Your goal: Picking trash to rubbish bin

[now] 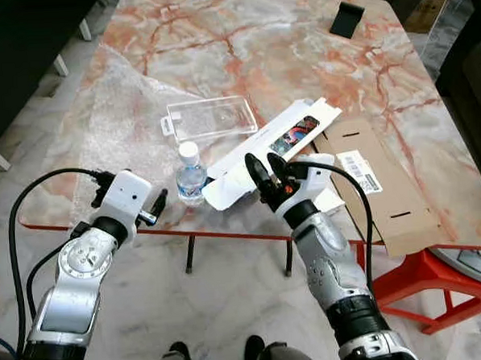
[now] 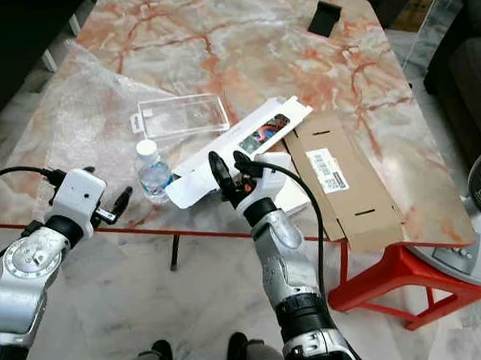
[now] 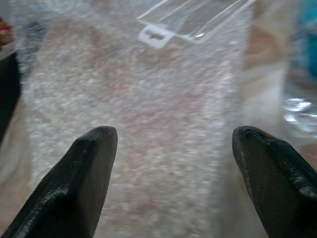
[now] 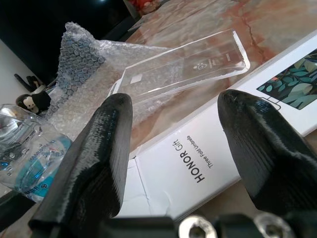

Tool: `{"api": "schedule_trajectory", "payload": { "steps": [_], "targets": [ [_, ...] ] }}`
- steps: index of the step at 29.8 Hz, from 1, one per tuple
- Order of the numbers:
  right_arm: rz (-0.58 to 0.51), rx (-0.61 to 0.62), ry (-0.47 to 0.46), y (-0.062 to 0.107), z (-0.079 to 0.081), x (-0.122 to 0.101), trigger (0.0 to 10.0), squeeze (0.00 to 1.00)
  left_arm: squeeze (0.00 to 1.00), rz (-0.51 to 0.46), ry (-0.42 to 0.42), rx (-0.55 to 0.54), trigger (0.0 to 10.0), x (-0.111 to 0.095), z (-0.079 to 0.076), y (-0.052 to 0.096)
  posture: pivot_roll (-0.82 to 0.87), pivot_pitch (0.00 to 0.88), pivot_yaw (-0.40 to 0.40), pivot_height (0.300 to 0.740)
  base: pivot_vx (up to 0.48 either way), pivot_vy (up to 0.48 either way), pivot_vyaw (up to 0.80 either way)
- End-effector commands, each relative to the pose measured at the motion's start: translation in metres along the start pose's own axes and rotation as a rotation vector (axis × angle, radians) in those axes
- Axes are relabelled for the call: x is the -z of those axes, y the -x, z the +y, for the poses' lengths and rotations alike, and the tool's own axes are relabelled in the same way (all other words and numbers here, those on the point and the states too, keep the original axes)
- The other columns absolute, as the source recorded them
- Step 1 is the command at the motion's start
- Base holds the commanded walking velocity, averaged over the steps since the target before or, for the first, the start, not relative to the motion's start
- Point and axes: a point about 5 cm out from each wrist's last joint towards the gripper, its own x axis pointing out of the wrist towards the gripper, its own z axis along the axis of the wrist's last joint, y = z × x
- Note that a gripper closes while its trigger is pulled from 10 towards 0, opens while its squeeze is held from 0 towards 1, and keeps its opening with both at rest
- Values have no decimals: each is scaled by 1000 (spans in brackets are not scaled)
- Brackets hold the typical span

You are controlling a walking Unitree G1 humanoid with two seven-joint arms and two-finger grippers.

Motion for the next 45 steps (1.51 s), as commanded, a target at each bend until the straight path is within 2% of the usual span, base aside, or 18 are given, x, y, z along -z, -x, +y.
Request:
{"api": "schedule_trajectory", "payload": {
  "steps": [1, 7, 10, 15, 17, 21, 29, 30, 31, 45],
  "targets": [
    [-6, 7, 6, 2, -1, -3, 10000, 0, 0, 52, -25, -27, 10000, 6, 2, -2, 53, 269, -140, 740, 0, 0, 0],
    [-6, 9, 9, 2, -2, -4, 10000, 0, 0, 56, 51, -9, 10000, 10, -1, -3, 45, 276, -145, 740, 0, 0, 0],
    [-6, 10, 11, 2, -3, -5, 10000, 0, 0, 49, 124, -4, 10000, 9, -2, -5, 41, 283, -147, 740, 0, 0, 0],
    [-4, 12, 11, 2, -3, -5, 10000, 0, 0, 111, 157, 32, 10000, 17, -7, -4, 41, 287, -148, 740, 0, 0, 0],
    [-4, 13, 11, 2, -3, -6, 10000, 0, 0, 162, 216, 23, 10000, 24, -8, -3, 42, 287, -149, 740, 0, 0, 0],
    [-5, 14, 11, 1, -4, -7, 10000, 0, 0, 204, 288, -16, 10000, 29, -5, -2, 41, 286, -150, 740, 0, 0, 0],
    [-2, 11, 11, 1, -3, -6, 10000, 0, 0, 284, 337, -25, 10000, 37, -5, -1, 43, 285, -152, 740, 0, 0, 0],
    [-2, 9, 10, 1, -3, -6, 10000, 0, 0, 287, 337, -18, 9216, 37, -5, -1, 43, 285, -152, 740, 0, 0, 0],
    [-2, 8, 9, 1, -3, -6, 10000, 0, 0, 294, 340, -23, 0, 37, -5, -1, 44, 283, -151, 740, 0, 0, 0],
    [3, 0, 7, 0, -1, -5, 10000, 0, 0, 295, 382, -35, 0, 30, -5, -3, 45, 278, -154, 740, 0, 0, 0]
  ]
}}
